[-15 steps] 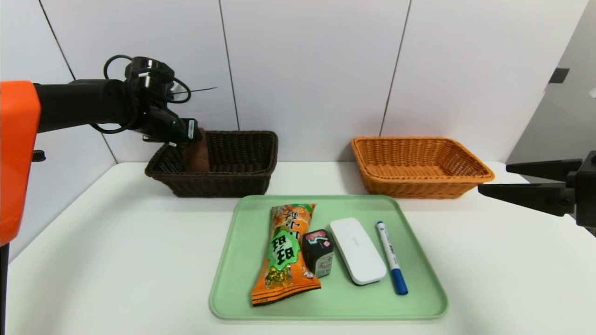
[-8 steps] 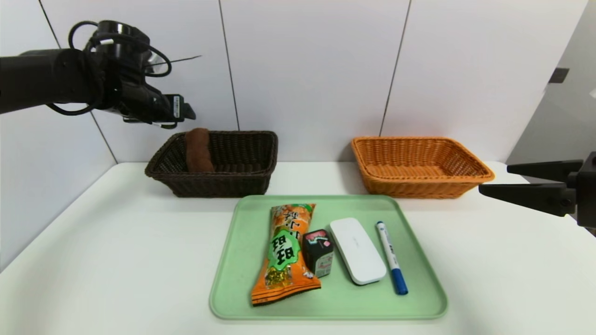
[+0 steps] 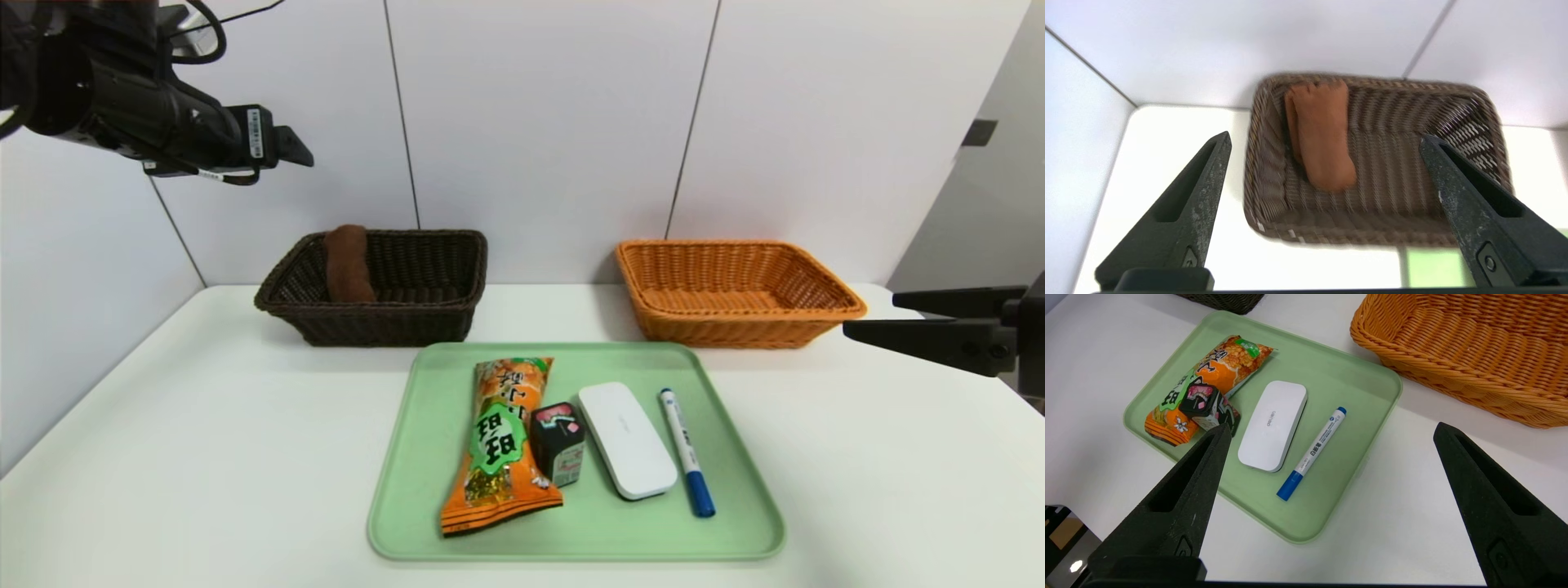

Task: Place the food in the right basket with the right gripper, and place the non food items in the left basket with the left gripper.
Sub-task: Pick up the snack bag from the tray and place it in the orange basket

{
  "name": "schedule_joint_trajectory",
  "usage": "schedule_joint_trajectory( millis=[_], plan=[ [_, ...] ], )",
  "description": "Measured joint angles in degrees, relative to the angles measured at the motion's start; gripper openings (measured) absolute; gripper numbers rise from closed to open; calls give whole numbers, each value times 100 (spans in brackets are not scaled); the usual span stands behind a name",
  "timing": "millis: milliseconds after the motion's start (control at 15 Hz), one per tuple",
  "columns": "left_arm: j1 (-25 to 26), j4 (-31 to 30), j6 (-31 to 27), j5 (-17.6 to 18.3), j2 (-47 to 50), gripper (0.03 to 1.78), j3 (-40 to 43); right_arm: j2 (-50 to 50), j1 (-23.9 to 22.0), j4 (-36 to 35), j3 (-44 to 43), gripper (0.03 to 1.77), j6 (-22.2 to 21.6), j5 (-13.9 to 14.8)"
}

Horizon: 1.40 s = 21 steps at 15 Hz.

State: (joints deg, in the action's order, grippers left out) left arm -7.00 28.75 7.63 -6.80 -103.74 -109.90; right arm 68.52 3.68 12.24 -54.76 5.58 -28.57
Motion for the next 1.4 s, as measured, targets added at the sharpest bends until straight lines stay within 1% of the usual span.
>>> schedule_joint_trajectory(
  millis=[67, 200, 533, 800, 1133, 1400],
  plan=[
    [-85, 212, 149, 2, 160, 164, 56, -4, -2, 0, 0, 171, 0, 0],
    [-297, 361, 397, 2, 485, 166, 308, -6, -2, 0, 2, 171, 1, 9],
    [-885, 347, 678, -16, 1362, 167, 1420, -13, -2, -1, -1, 171, 15, 9],
    [-1078, 334, 887, -17, 1965, 169, 2432, -9, 6, -6, -6, 171, 28, -4],
    [-1259, 315, 1174, -17, 2615, 169, 3339, 30, 74, -12, -130, 171, 48, 0],
    [-1463, 30, 1298, -16, 3026, 169, 4006, 52, 78, -11, -179, 171, 43, -26]
  ],
)
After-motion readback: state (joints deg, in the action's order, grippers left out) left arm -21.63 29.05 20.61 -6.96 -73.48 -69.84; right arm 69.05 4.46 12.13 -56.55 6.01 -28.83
